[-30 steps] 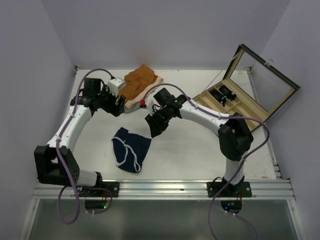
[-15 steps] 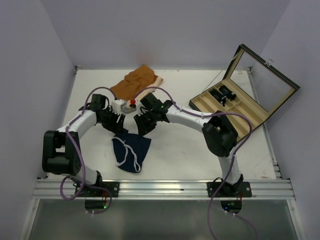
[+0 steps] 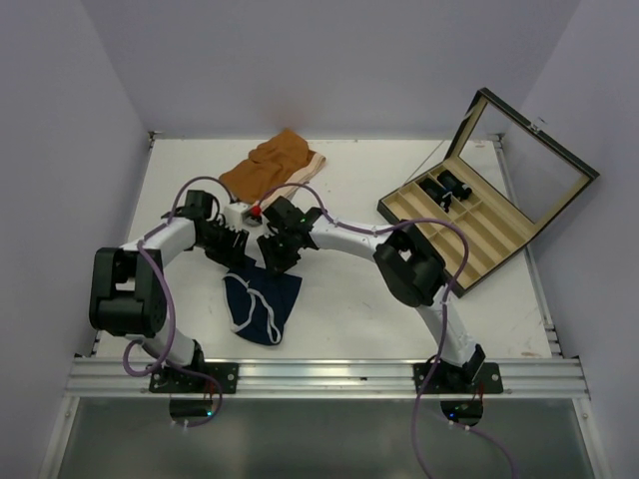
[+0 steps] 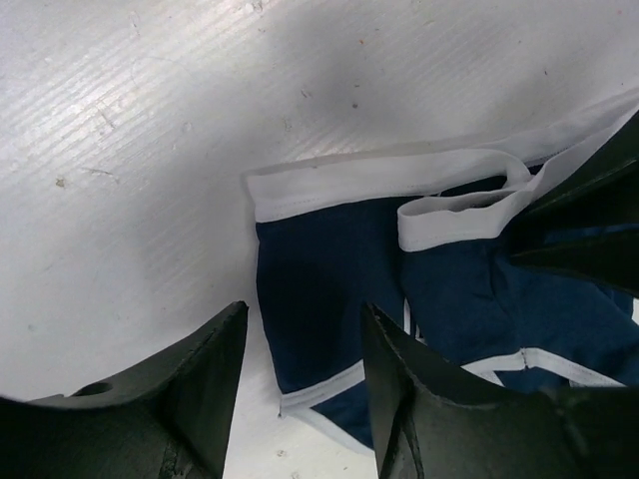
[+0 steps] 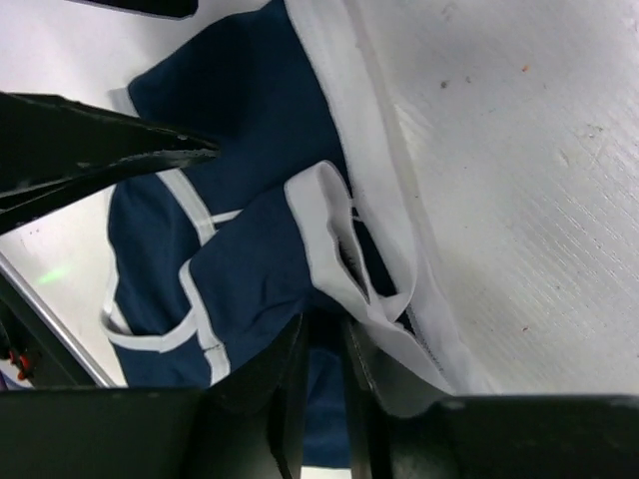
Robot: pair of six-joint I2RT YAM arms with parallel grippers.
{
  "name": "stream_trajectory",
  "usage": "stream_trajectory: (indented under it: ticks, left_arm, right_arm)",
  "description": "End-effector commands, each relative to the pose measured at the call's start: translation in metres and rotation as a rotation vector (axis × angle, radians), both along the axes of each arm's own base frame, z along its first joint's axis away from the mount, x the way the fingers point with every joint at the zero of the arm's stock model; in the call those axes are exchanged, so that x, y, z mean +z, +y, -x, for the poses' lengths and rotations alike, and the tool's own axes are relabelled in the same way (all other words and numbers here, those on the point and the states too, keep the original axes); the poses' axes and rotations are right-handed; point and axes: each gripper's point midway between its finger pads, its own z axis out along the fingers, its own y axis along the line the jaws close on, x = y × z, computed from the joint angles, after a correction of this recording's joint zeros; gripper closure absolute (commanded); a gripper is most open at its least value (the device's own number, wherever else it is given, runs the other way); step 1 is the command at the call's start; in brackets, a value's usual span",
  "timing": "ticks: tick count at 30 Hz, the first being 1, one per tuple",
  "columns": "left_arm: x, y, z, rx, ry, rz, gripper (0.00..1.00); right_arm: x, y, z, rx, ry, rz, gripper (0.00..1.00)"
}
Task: Roll the underwear
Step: Flatten the underwear
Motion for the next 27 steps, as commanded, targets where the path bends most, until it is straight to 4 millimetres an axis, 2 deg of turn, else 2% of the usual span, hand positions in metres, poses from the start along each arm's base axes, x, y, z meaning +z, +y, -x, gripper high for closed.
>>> stream_trajectory:
  ticks: [1, 4, 5, 6, 8, 9, 11, 12, 17, 19, 20, 22, 25, 26, 27]
  left_arm:
    - [0.004, -0.006, -0.014, -0.028, -0.037, 0.04, 0.48]
    - [0.0, -0.009, -0.015, -0.035, -0.015, 0.055, 0.56]
    - [0.001, -0.011, -0.016, -0.04, -0.015, 0.065, 0.59]
    - [0.0, -0.012, -0.017, -0.037, -0.013, 0.07, 0.65]
    - [0.0, -0.013, -0.021, -0.033, -0.01, 0.075, 0.7]
    - [0.001, -0.013, -0.023, -0.029, -0.016, 0.075, 0.8]
    - [0.005, -0.011, -0.028, -0.018, -0.037, 0.067, 0.9]
    - [0.008, -0.01, -0.031, -0.013, -0.054, 0.064, 1.0]
    - [0.023, -0.005, -0.035, 0.004, -0.113, 0.048, 1.0]
    - [0.027, -0.004, -0.035, 0.007, -0.13, 0.043, 1.0]
    - [0.026, -0.004, -0.032, 0.003, -0.125, 0.04, 1.0]
    - [0.028, -0.003, -0.028, -0.014, -0.135, 0.034, 1.0]
    - [0.028, -0.001, -0.019, -0.042, -0.155, 0.018, 1.0]
    - [0.025, -0.001, -0.012, -0.055, -0.141, 0.019, 1.0]
    - [0.025, -0.001, -0.009, -0.068, -0.142, 0.021, 1.0]
  right_arm:
    - [0.008, 0.006, -0.007, -0.028, -0.019, -0.007, 0.78]
    - [0.015, -0.001, -0.007, -0.02, -0.024, -0.014, 0.92]
    - [0.024, -0.001, -0.007, -0.017, -0.032, -0.028, 0.98]
    - [0.024, -0.005, -0.005, -0.012, -0.023, -0.03, 1.0]
    - [0.033, -0.011, -0.006, -0.004, -0.023, -0.05, 1.0]
    - [0.042, -0.016, -0.005, -0.004, -0.03, -0.065, 1.0]
    - [0.056, -0.022, -0.004, 0.017, -0.03, -0.109, 1.0]
    - [0.068, -0.027, -0.002, 0.022, -0.043, -0.134, 1.0]
    - [0.096, -0.057, -0.005, 0.061, -0.042, -0.193, 1.0]
    - [0.097, -0.076, -0.004, 0.082, -0.026, -0.184, 1.0]
    - [0.092, -0.087, 0.005, 0.099, 0.018, -0.157, 1.0]
    - [0.091, -0.106, 0.007, 0.139, 0.01, -0.133, 1.0]
    - [0.071, -0.144, 0.024, 0.192, 0.026, -0.044, 1.0]
    - [0.064, -0.161, 0.038, 0.206, 0.056, 0.002, 1.0]
    - [0.057, -0.173, 0.042, 0.215, 0.052, 0.049, 0.96]
